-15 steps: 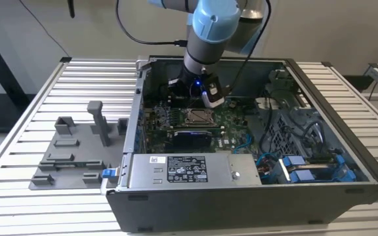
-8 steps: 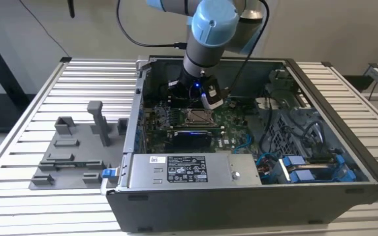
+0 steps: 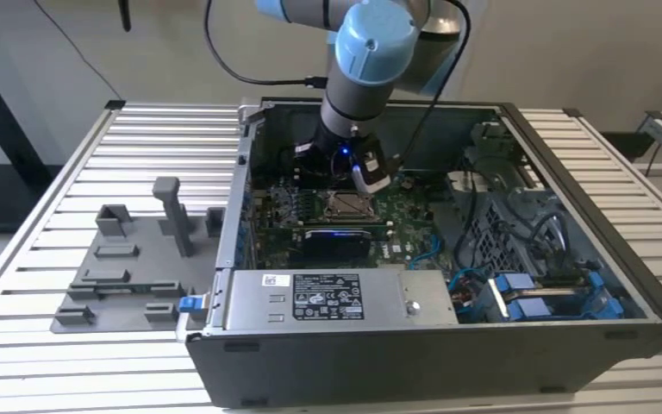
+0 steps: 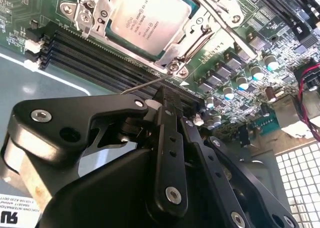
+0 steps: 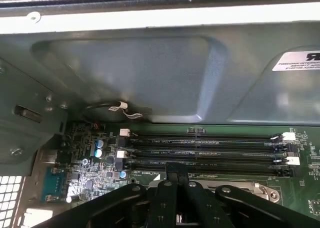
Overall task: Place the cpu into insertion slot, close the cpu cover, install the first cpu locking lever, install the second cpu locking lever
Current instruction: 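Install the first cpu locking lever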
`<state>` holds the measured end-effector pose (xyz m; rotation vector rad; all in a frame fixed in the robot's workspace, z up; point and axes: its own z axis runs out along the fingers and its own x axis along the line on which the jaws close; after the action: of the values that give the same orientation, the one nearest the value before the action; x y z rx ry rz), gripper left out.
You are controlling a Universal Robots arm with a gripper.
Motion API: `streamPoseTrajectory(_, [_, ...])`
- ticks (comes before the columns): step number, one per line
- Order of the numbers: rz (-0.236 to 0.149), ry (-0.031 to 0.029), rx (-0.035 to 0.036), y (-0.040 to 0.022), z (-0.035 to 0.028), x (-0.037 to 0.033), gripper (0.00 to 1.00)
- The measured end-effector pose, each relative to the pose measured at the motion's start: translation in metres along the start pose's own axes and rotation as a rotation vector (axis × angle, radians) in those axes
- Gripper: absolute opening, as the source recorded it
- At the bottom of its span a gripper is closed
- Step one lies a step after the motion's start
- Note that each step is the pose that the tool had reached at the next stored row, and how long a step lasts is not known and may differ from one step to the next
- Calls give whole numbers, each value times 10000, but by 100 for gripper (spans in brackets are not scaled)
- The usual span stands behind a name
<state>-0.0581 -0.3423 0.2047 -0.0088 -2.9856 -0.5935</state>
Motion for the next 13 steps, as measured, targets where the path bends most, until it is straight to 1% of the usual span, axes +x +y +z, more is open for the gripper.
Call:
streamPoseTrajectory(8, [2,1,8,-10,22,-2,11])
streamPoseTrajectory(13, [7,6,9,-19,19,-2,11])
